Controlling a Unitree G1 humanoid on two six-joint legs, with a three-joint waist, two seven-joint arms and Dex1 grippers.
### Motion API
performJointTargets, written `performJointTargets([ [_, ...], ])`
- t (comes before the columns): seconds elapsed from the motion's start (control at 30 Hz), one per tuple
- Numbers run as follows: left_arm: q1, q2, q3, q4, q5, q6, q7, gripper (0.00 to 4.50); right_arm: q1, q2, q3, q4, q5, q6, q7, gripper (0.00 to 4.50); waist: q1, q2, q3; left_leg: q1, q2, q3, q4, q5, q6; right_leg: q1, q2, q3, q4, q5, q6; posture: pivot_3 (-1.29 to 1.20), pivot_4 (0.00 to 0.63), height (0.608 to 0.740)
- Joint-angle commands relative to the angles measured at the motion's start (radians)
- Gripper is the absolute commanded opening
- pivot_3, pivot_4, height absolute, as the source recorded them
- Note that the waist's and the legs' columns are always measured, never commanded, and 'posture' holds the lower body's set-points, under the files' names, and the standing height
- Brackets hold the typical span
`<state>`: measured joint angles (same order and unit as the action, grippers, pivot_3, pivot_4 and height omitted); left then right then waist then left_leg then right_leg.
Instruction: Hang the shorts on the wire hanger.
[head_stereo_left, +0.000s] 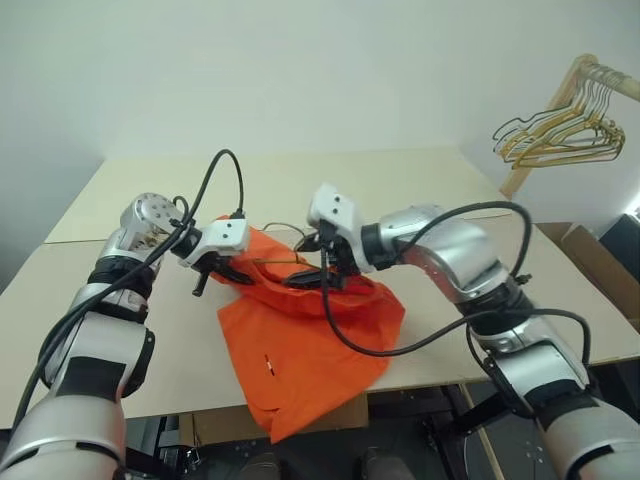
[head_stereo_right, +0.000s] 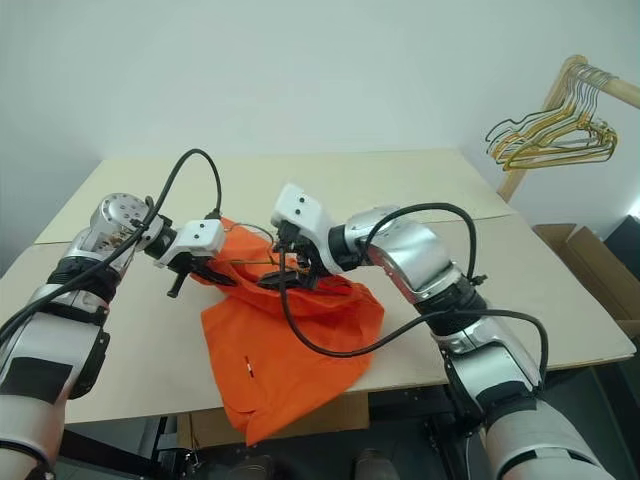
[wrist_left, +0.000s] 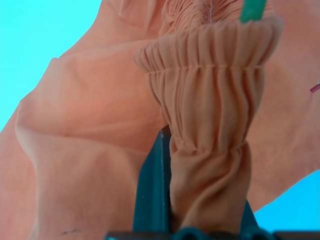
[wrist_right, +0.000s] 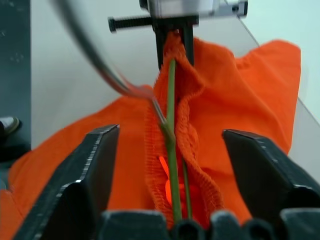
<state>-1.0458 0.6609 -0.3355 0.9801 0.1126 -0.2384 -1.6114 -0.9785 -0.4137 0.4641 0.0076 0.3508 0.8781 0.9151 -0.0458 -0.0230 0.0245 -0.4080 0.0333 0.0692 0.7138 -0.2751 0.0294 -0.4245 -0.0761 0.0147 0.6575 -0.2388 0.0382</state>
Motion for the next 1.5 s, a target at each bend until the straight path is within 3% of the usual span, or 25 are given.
performJointTargets([
  [0.03,-0.016,0.009,0.021,-0.025,-0.009,0.002,-0.003,0.02,-0.046,0.009,-0.02,0.012,-0.022,0.0,0.01,2.38,-0.001,0.0,0.0,0.0,0.0,0.0,0.0,0.0,0.0,0.0,0.0,0.0,0.0,0.0,0.0,-0.03,0.0,0.74],
  [0.23,-0.013,0.01,0.024,-0.027,-0.007,0.002,-0.003,0.02,-0.048,0.006,-0.051,0.004,-0.013,-0.014,0.046,0.23,-0.001,0.0,0.0,0.0,0.0,-0.002,0.0,0.0,0.0,0.0,0.0,0.0,0.0,0.0,0.0,-0.03,0.0,0.74],
  [0.27,-0.013,0.011,0.025,-0.027,-0.007,0.0,-0.003,0.02,-0.046,0.004,-0.054,0.001,-0.013,-0.02,0.051,0.02,-0.001,0.0,0.0,0.0,0.0,-0.002,0.0,0.0,0.0,0.0,0.0,0.0,0.0,0.0,0.0,-0.03,0.0,0.74],
  [0.4,-0.01,0.011,0.026,-0.029,-0.013,-0.008,-0.002,0.02,-0.031,-0.007,-0.054,-0.006,-0.021,-0.054,0.073,0.02,-0.001,0.0,0.0,0.0,0.0,-0.003,0.0,0.0,0.0,0.0,0.0,0.0,0.0,0.0,0.0,-0.03,0.0,0.74],
  [0.63,-0.043,0.014,0.057,-0.025,-0.036,0.025,-0.002,2.05,0.008,-0.046,-0.048,-0.018,-0.047,-0.164,0.13,0.0,-0.001,0.0,0.0,0.0,0.0,-0.003,0.0,0.0,0.0,0.0,0.0,0.0,0.0,0.0,0.0,-0.02,0.0,0.74],
  [0.9,-0.036,0.11,0.03,-0.024,-0.078,0.04,-0.003,4.48,0.055,-0.073,-0.058,-0.034,-0.07,-0.233,0.159,0.0,-0.001,0.0,0.0,0.001,0.0,-0.003,0.0,0.0,0.0,0.0,0.0,0.0,0.0,0.0,0.0,0.0,0.0,0.74],
  [1.1,0.039,0.129,0.036,-0.017,-0.019,-0.095,0.053,4.48,0.062,-0.078,-0.078,-0.041,-0.066,-0.233,0.165,0.0,0.006,0.0,0.0,0.001,0.0,-0.003,0.0,0.0,0.0,0.0,0.0,0.0,0.0,0.0,0.0,0.0,0.0,0.74],
  [1.33,0.07,0.069,0.072,0.008,-0.022,-0.119,0.14,4.48,0.058,-0.084,-0.104,-0.045,-0.064,-0.224,0.179,0.0,0.021,0.0,0.0,0.001,0.0,-0.002,0.0,0.0,0.0,0.0,0.0,0.0,0.0,0.0,0.0,-0.01,0.0,0.74],
  [1.5,0.059,0.056,0.075,0.05,-0.001,-0.148,0.216,3.24,0.066,-0.094,-0.111,-0.059,-0.059,-0.216,0.185,0.0,0.021,0.0,0.0,0.001,0.0,0.0,0.0,0.0,0.0,0.0,0.0,0.0,-0.001,0.0,0.0,-0.01,0.0,0.74],
])
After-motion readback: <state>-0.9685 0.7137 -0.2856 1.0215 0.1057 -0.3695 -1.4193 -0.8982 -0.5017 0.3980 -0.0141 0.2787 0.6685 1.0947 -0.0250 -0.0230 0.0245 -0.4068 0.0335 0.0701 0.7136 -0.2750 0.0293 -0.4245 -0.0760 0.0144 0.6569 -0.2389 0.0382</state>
